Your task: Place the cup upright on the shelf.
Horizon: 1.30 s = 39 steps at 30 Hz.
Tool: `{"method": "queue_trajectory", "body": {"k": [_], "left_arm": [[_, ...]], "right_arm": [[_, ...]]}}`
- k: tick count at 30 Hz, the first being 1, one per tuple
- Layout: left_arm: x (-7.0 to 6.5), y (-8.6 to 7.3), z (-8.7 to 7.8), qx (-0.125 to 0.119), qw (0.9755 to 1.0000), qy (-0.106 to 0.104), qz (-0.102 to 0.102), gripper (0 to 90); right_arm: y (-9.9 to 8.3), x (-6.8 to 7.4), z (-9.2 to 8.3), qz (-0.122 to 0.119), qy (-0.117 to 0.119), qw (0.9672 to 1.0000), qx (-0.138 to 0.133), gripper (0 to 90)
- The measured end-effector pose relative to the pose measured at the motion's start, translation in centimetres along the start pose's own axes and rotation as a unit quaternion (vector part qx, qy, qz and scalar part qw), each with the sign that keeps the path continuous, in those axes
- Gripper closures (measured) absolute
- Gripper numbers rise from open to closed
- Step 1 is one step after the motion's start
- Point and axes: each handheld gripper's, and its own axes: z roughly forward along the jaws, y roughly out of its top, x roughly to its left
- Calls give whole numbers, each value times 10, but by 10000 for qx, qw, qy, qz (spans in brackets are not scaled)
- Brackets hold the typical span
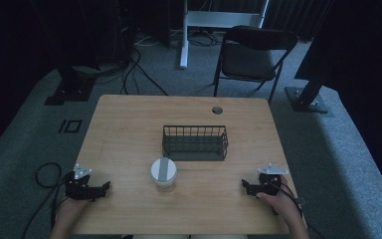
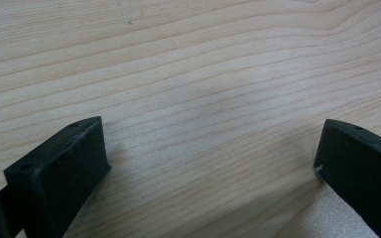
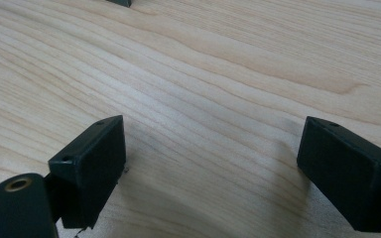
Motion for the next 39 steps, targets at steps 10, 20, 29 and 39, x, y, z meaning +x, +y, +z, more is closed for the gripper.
{"method": "queue_trajectory", "body": {"k": [10,20,29,39], "left_arm": [[0,0,0,1,10000,0,1,2],[0,0,0,0,10000,-1,0,2],[0,0,0,1,10000,0,-3,2],[0,0,0,-1,10000,1,-2,2]], "right_arm": [[0,0,0,-2,0,10000,-1,113],[0,0,0,-14,-2,10000,-5,114],[0,1,-1,-2,14,10000,-15,115],[4,6,-3,-88,94,9995,-277,115]]}}
